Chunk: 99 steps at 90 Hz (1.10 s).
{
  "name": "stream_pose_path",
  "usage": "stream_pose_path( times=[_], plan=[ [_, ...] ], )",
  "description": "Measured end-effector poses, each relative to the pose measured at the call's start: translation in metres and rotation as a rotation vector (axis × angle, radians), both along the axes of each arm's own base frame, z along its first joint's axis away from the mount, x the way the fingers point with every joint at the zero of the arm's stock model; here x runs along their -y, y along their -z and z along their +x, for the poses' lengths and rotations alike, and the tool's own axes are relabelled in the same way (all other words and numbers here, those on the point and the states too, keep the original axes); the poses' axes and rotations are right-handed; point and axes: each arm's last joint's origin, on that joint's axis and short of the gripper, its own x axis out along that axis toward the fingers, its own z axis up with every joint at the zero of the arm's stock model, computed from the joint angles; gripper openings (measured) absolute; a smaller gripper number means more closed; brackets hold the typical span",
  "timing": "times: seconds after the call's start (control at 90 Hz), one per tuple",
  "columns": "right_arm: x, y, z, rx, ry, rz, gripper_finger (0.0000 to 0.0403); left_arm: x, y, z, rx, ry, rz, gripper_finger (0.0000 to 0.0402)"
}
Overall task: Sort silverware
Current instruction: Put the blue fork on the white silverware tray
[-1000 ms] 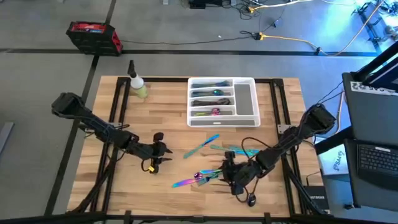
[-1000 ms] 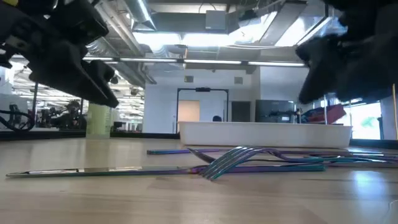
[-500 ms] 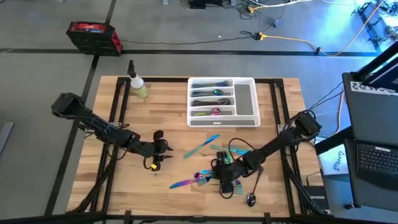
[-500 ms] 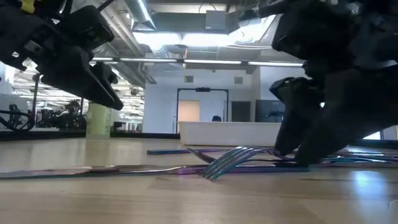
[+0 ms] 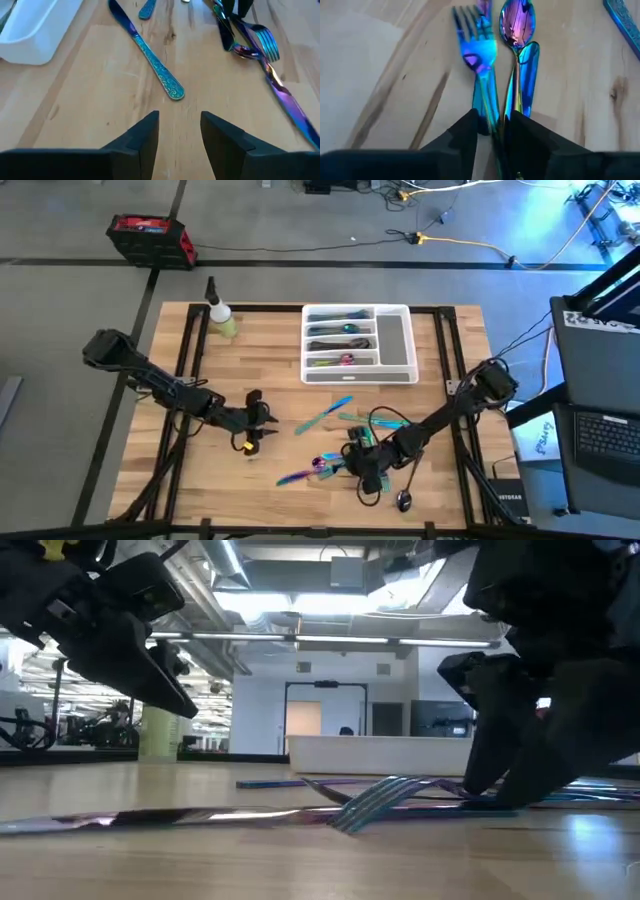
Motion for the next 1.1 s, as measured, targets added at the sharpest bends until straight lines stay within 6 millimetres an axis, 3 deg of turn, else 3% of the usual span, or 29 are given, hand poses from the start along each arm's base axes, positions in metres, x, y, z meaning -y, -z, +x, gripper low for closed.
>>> stream_pose_path(
  times=[0.389,0.644,1.1],
  plan=[
    [0.008,0.01,0.005,-0.044,0.003,0.023,0.0063,-0.001,0.0,0.0,0.005,-0.017,0.015,0.0131],
    [0.007,0.009,0.005,-0.039,0.013,0.036,0.0017,-0.001,0.0,0.0,0.004,-0.01,0.029,0.0131],
    [0.012,-0.021,0.003,0.035,0.059,0.11,0.0001,0.001,-0.008,0.005,0.093,0.009,0.022,0.0131]
  ],
)
